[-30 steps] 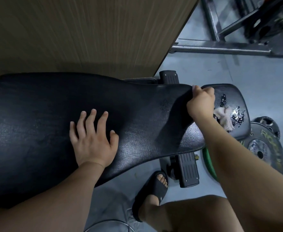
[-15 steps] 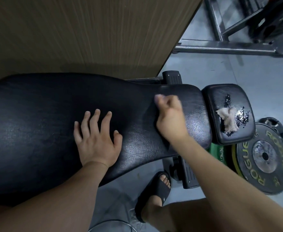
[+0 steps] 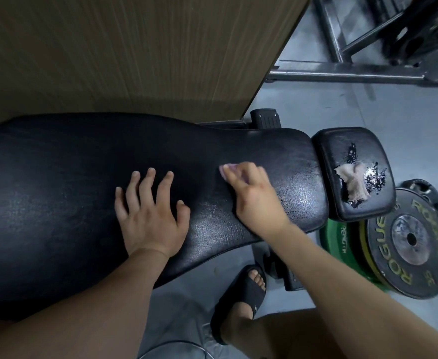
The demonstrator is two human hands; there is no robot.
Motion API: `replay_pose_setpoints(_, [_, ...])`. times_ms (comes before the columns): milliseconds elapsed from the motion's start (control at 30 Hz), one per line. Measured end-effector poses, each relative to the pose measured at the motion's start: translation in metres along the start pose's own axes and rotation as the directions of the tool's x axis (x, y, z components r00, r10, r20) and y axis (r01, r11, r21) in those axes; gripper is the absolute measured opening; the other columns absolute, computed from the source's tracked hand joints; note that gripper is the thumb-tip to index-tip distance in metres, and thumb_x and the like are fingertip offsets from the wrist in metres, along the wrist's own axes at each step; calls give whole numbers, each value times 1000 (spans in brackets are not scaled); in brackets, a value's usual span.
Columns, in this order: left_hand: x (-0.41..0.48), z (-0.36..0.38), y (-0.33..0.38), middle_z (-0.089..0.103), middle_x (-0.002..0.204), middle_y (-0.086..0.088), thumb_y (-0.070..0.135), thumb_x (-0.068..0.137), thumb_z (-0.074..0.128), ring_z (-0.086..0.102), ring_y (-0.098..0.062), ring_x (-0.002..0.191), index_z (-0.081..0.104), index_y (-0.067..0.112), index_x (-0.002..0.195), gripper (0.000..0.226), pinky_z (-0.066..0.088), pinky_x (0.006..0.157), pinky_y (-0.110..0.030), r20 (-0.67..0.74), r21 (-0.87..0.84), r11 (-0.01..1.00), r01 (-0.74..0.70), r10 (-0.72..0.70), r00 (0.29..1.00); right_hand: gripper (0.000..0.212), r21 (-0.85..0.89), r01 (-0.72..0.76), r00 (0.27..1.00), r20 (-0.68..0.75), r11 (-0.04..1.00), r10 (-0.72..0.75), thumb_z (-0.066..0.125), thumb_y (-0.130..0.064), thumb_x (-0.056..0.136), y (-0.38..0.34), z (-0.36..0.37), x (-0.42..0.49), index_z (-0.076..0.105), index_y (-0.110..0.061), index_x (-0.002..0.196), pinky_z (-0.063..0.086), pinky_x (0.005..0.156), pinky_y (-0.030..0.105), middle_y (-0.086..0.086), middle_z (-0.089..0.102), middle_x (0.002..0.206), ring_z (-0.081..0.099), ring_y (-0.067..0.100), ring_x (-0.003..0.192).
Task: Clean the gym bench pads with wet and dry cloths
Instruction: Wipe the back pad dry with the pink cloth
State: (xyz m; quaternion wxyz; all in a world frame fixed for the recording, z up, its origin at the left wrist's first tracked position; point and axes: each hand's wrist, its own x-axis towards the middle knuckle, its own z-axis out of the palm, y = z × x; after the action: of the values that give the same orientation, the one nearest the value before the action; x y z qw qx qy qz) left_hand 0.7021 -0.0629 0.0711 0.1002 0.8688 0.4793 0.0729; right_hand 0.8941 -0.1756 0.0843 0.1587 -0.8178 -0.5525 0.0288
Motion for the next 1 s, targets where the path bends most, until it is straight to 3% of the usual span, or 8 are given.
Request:
replay_pose_setpoints(67, [0,1,0,36,158,-4,48,89,44,20,-29,153,44,30,148,62,11,123,-57,-2,-2,1000,-4,4,1000,58,-53,-136,989,-58,989,133,52,4,86,30,-7,3,64,-20,136,50,92,37,7,56,123,51,34,100])
replay_pose_setpoints(200, [0,2,0,36,158,-4,47,89,45,20,-30,153,45,29,148,62,11,123,-57,-11,-6,1000,-4,4,1000,58,-30,-504,847,-215,863,486,39,-2,82,42,-8,14,66,-13,132,41,90,32,14,55,114,50,38,93])
replay_pose_setpoints(333, [0,1,0,36,158,-5,47,89,45,20,-30,153,45,29,148,62,11,123,-57,-10,-15,1000,-3,3,1000,60,17,-195,980,-44,981,196,45,2,80,-27,3,-8,61,-12,136,49,83,41,9,56,119,49,33,94])
replay_pose_setpoints(467, [0,1,0,35,159,-5,48,90,43,18,-29,153,43,30,148,62,11,123,-58,4,-10,1000,0,0,1000,60,-3,101,989,109,995,-100,47,-1,83,-31,-4,-27,59,-15,140,50,89,36,3,58,127,50,29,97])
replay_pose_setpoints(633, [-1,3,0,35,158,-5,47,90,44,19,-29,153,43,30,149,61,11,123,-58,-5,-11,1000,-1,1,1000,56,-37,-342,932,-137,939,334,44,3,83,9,-5,-11,64,-8,134,49,86,42,12,58,119,50,34,92])
replay_pose_setpoints(700, [-1,3,0,35,158,-5,47,89,45,19,-29,153,44,30,149,62,12,123,-58,-11,-14,1000,-3,3,1000,59,-27,-287,955,-91,958,283,40,0,82,-19,3,-17,61,-5,137,48,87,42,13,58,119,49,35,92])
replay_pose_setpoints(833, [-1,3,0,35,159,-5,47,90,44,19,-29,153,43,30,148,61,12,122,-58,-7,-14,1000,3,-3,1000,60,12,97,987,126,995,-98,47,-2,85,-37,-2,-40,56,-11,144,49,93,37,7,57,131,51,30,98])
replay_pose_setpoints(1000, [-1,3,0,35,158,-5,47,90,44,19,-29,153,44,30,148,61,12,123,-58,-6,-6,1000,-2,2,1000,55,-3,-232,971,-60,973,232,44,2,86,-8,-2,-25,62,-8,137,50,85,43,12,58,121,50,33,93])
